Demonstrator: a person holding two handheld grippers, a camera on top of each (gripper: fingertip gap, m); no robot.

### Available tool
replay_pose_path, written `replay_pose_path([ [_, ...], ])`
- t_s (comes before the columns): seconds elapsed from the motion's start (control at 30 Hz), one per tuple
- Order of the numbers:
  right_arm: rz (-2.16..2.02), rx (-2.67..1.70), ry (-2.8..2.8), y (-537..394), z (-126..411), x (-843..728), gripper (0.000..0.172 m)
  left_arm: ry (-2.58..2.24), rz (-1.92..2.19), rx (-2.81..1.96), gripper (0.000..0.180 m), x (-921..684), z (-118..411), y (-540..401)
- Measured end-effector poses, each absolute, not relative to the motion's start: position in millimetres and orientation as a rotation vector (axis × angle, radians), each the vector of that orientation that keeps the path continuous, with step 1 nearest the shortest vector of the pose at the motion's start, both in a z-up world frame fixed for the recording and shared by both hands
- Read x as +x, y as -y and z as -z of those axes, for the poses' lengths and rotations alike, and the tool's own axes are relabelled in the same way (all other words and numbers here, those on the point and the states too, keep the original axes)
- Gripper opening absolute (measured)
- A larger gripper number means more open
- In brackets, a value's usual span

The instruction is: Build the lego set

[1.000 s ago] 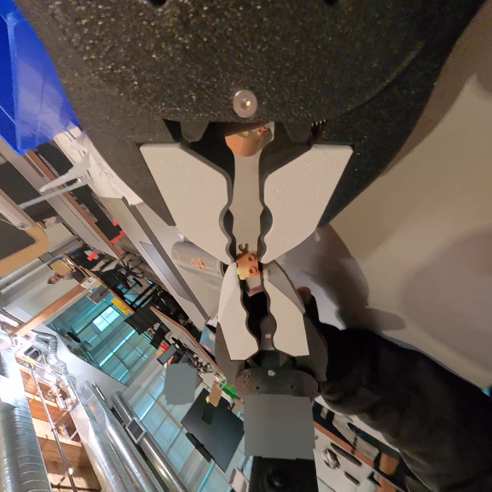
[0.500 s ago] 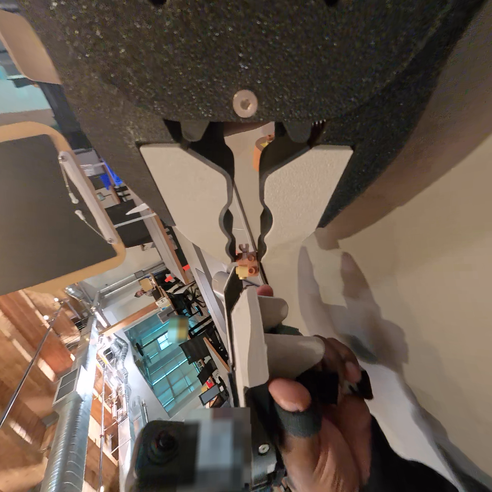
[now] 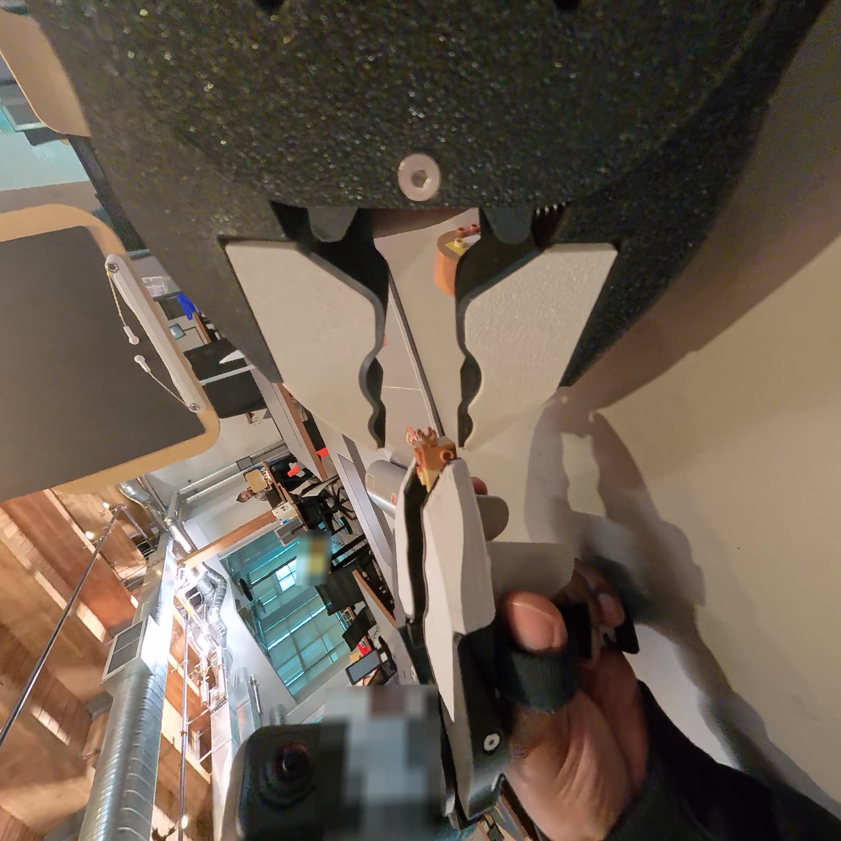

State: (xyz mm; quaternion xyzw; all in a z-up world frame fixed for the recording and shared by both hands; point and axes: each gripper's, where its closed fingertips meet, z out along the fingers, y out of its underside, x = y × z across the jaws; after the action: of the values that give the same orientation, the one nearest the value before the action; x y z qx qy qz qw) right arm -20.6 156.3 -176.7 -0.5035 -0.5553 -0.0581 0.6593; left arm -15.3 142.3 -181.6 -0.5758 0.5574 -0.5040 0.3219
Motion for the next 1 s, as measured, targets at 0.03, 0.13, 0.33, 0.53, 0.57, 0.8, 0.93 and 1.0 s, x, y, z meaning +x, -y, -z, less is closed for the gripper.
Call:
replay_pose_path([
  [0.03, 0.128, -1.134, 1.261, -155.4, 176.7, -20.8, 0.03, -1.458, 1.349, -1.513, 0.019, -14.7, 181.0, -140.9],
  [0.13, 0.124, -1.109, 1.281, -150.8, 176.6, -23.8, 0.029, -1.443, 1.383, -1.495, 0.019, -13.4, 177.3, -138.9],
  [0.33, 0.144, -1.069, 1.295, -146.2, 174.8, -24.9, 0.018, -1.467, 1.346, -1.454, 0.019, -10.5, 176.5, -133.6],
  [0.53, 0.159, -1.063, 1.319, -144.5, 175.1, -23.5, 0.016, -1.473, 1.324, -1.432, 0.019, -9.4, 176.0, -130.9],
  [0.57, 0.153, -1.077, 1.314, -145.9, 176.4, -23.4, 0.018, -1.475, 1.308, -1.437, 0.02, -9.4, 177.1, -132.2],
  [0.8, 0.04, -1.259, 1.3, -155.8, 193.7, -18.7, 0.036, -1.574, 0.846, -1.426, 0.019, -19.5, 201.8, -163.9],
  [0.93, -0.008, -1.33, 1.303, -158.1, 199.4, -15.0, 0.034, -1.734, 0.523, -1.46, 0.019, -31.9, 233.2, -178.2],
  [1.0, -0.014, -1.353, 1.29, -160.2, 199.6, -12.7, 0.033, -1.764, 0.516, -1.494, 0.019, -33.1, 241.3, -176.2],
])
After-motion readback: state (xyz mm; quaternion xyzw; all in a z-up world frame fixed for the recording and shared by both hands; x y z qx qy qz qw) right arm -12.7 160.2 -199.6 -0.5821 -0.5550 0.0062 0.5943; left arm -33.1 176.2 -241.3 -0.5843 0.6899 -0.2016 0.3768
